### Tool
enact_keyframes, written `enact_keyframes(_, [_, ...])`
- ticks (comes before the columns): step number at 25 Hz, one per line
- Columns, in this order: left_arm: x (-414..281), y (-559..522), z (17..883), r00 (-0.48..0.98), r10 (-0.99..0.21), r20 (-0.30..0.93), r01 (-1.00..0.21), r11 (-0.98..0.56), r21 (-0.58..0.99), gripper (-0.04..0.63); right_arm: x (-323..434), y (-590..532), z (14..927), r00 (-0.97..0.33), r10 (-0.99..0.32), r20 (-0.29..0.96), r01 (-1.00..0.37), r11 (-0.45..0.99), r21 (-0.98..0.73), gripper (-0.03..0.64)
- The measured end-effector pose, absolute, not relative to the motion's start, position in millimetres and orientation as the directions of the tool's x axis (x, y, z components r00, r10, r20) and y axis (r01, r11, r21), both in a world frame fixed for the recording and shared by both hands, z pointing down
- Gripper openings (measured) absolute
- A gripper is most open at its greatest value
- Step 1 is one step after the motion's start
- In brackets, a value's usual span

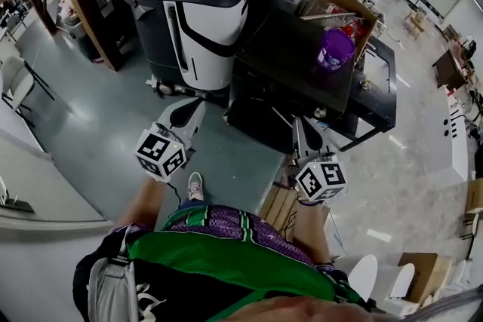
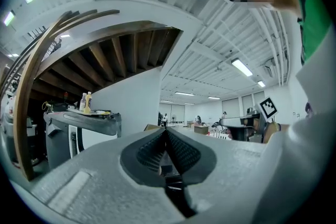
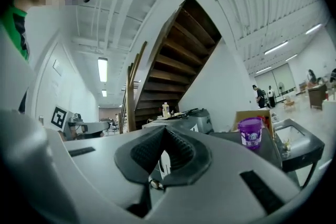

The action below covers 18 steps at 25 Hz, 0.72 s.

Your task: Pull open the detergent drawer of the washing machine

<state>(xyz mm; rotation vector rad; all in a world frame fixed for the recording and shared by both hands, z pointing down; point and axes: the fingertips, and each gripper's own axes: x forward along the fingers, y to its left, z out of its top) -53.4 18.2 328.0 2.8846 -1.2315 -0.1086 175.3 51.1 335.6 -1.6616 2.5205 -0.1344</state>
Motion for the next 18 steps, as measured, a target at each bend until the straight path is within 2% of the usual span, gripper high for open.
enact_keyframes(18, [-96.5,-158.8,305.3,0.819,-0.565,-0.097,-0.568,-0.823,0.001,0.017,121.3,-96.3,312.1,-0.174,-0.984,-0.047,-0.980,0.177,-0.085,0.000])
